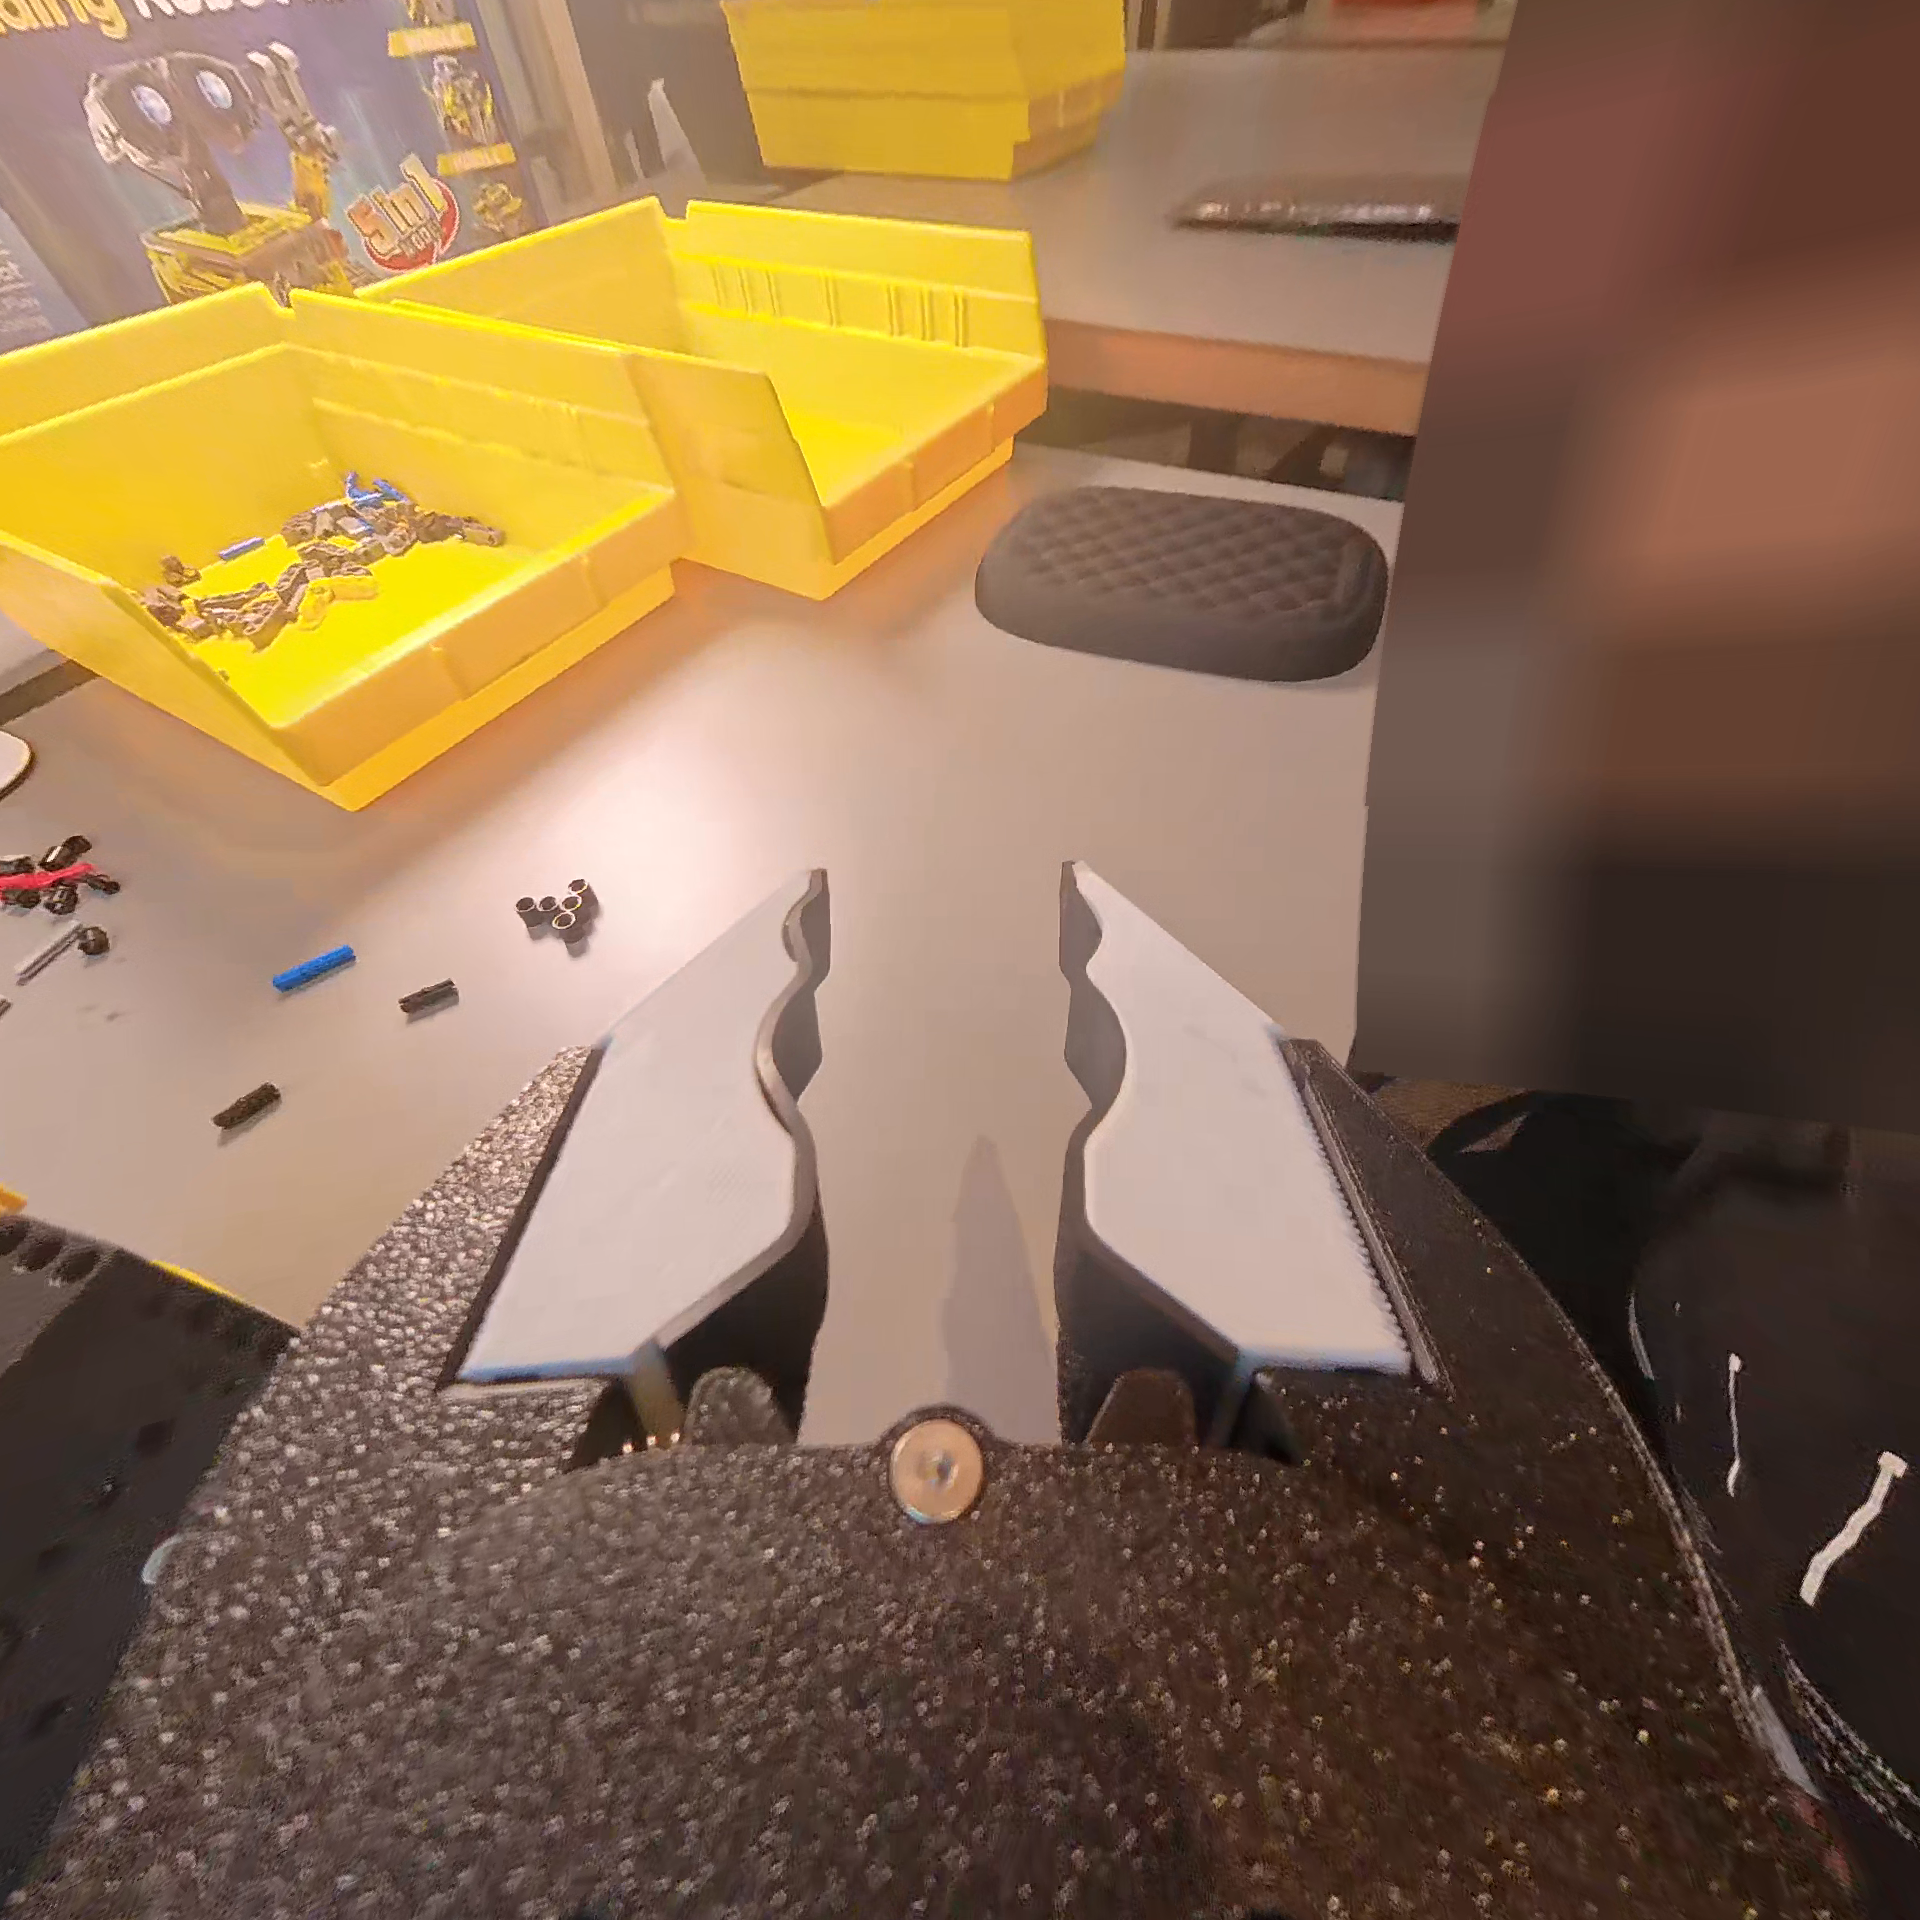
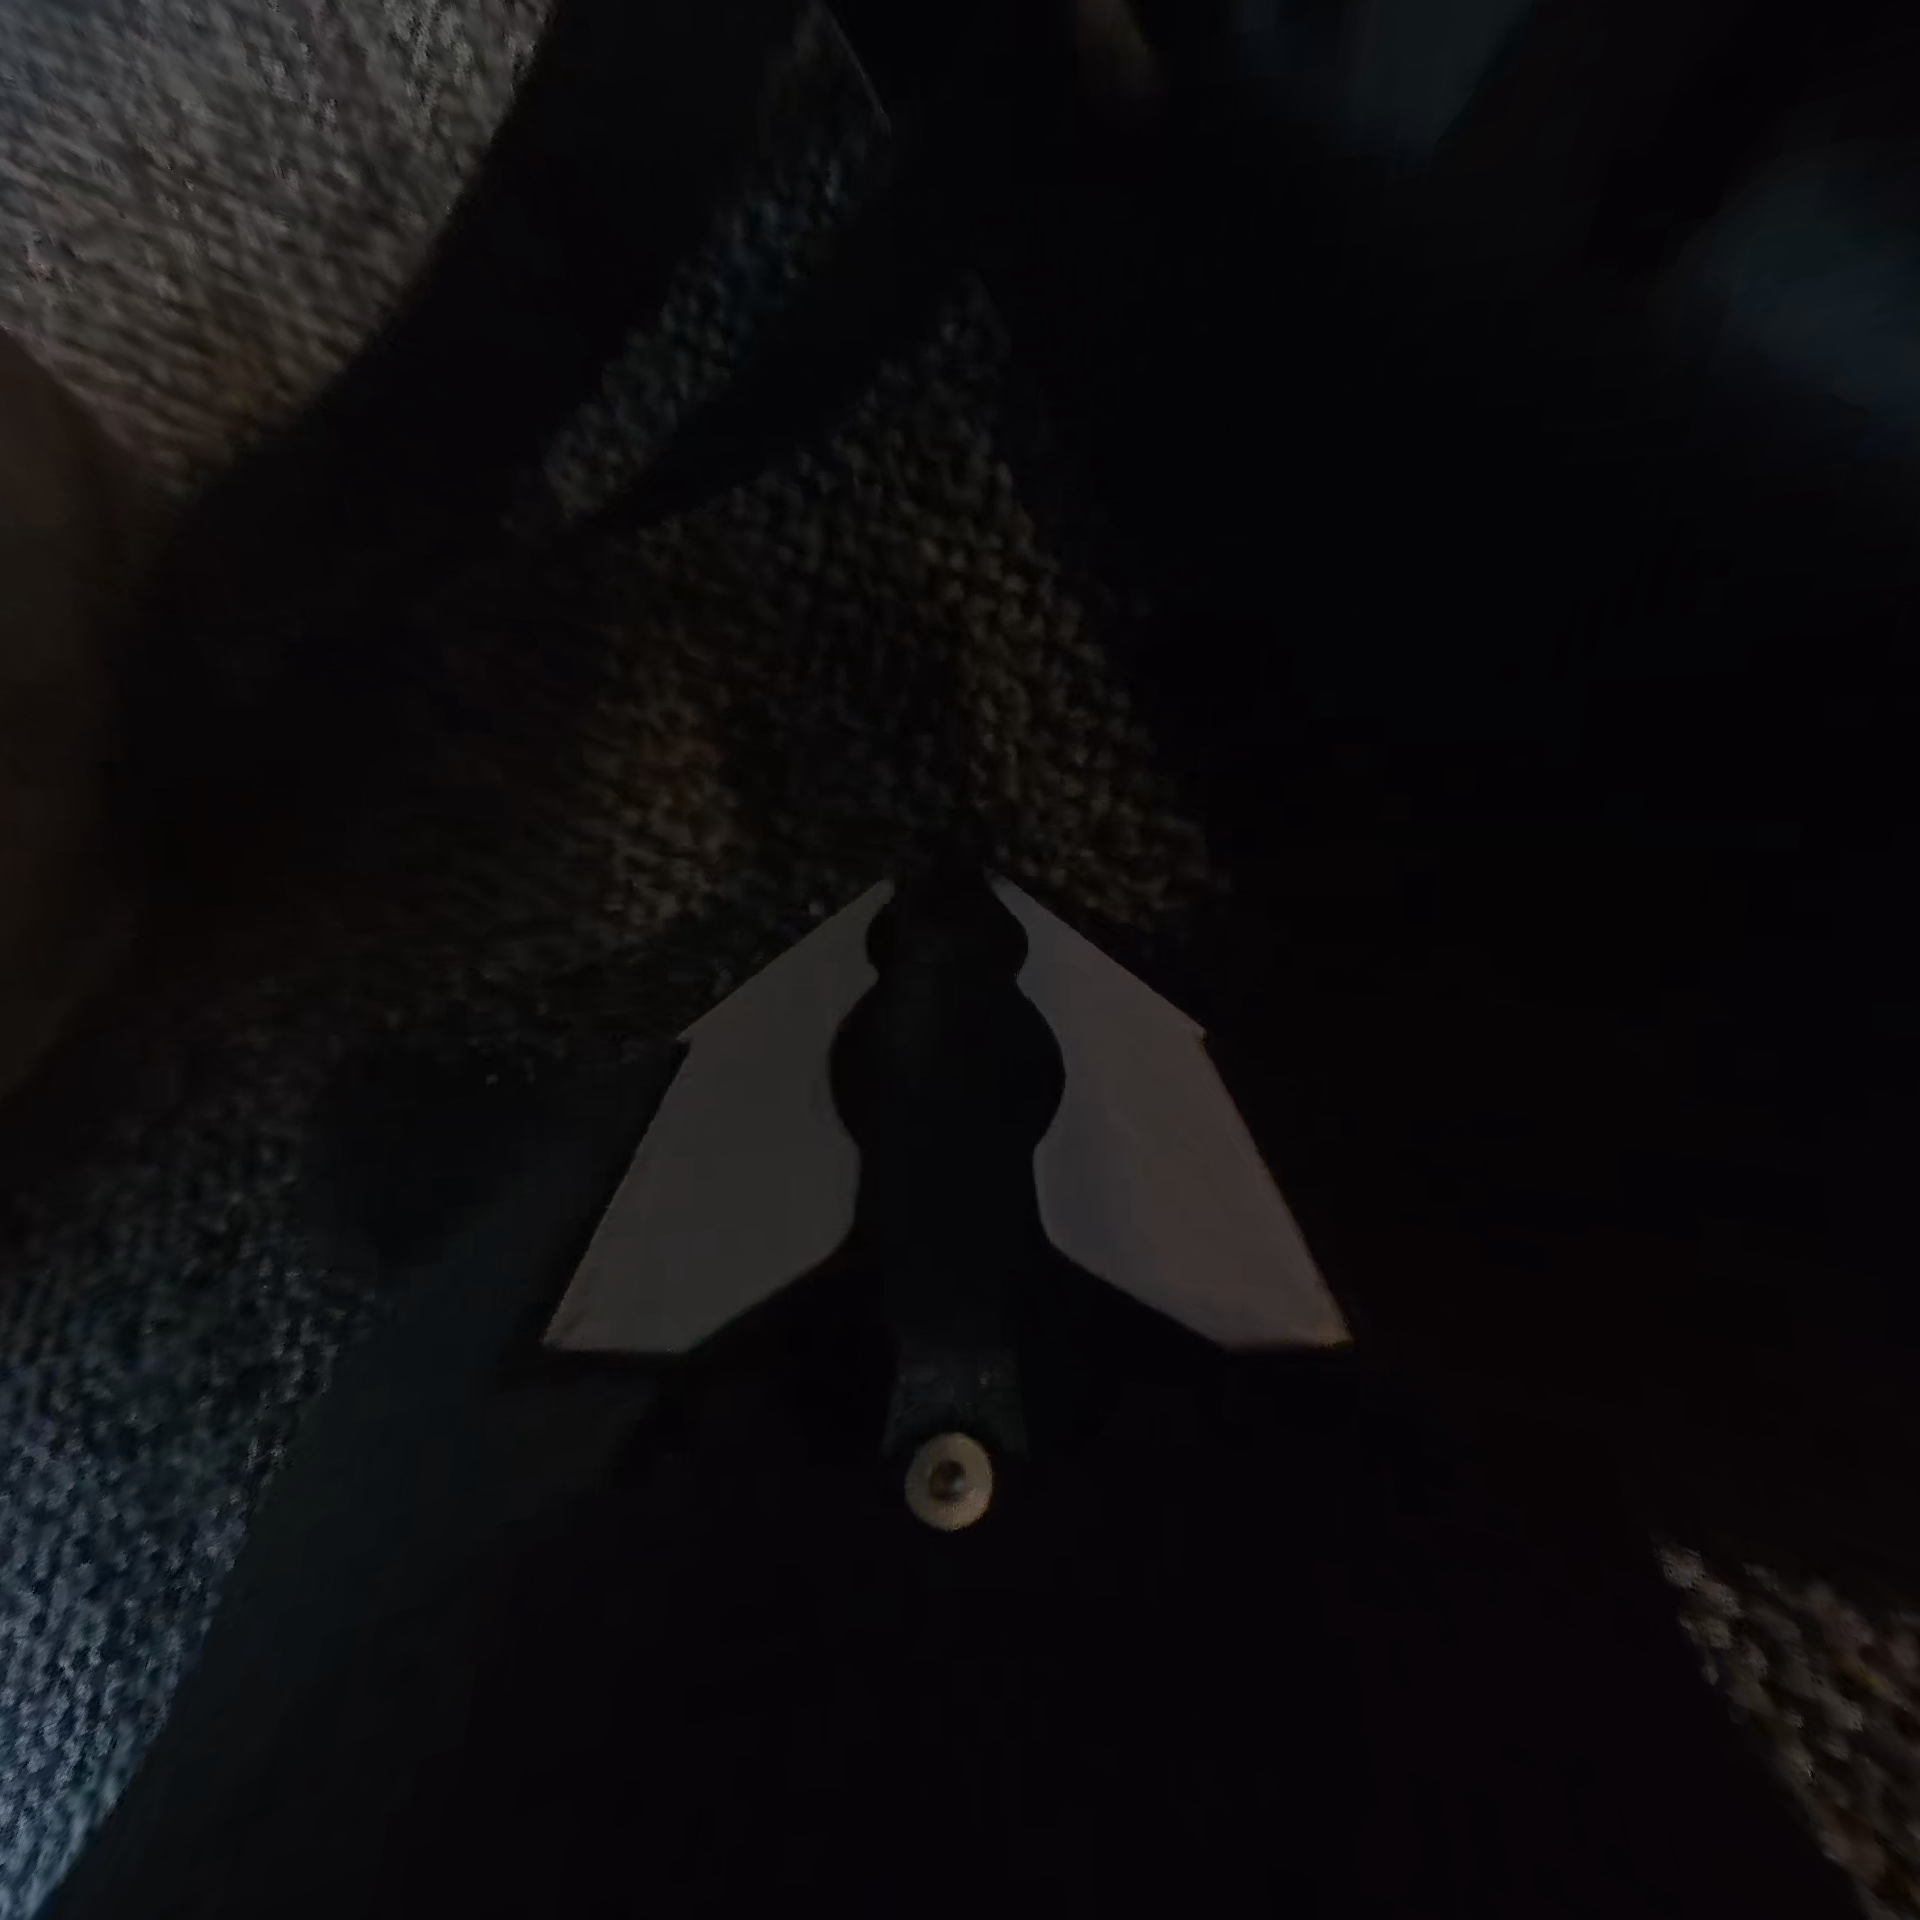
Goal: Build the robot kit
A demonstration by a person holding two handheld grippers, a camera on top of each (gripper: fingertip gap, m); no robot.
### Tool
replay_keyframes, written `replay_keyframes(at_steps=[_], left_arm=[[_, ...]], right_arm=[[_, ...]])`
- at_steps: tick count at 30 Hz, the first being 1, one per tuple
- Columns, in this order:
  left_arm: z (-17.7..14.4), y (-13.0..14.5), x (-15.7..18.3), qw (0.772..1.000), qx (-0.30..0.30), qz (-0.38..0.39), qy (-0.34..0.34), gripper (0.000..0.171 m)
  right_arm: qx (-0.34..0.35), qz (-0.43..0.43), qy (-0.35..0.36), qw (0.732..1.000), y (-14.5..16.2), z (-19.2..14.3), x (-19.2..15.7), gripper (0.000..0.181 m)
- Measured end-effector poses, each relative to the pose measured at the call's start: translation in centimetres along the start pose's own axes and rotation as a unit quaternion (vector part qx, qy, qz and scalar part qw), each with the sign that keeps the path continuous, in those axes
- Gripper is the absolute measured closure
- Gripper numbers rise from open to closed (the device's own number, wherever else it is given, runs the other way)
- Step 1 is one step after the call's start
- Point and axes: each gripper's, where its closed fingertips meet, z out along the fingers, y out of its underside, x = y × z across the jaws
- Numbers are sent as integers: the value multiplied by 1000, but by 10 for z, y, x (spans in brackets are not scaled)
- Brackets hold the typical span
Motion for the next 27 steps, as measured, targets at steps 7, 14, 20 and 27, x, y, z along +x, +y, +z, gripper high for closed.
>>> replay_keyframes(at_steps=[7, 14, 20, 27], left_arm=[[9, 16, 2, 1000, -26, 7, -2, 130], [9, 23, 6, 1000, -29, 7, 7, 130], [-8, 22, 14, 1000, -3, 14, 17, 131], [-60, 13, 42, 996, 75, 10, 37, 134]], right_arm=[[-2, -46, 19, 999, 0, 2, 2, 176], [80, 16, -62, 995, -12, -32, 4, 177], [209, 60, -151, 964, -73, -186, 12, 176], [325, -54, -249, 911, -163, -489, 4, 177]])
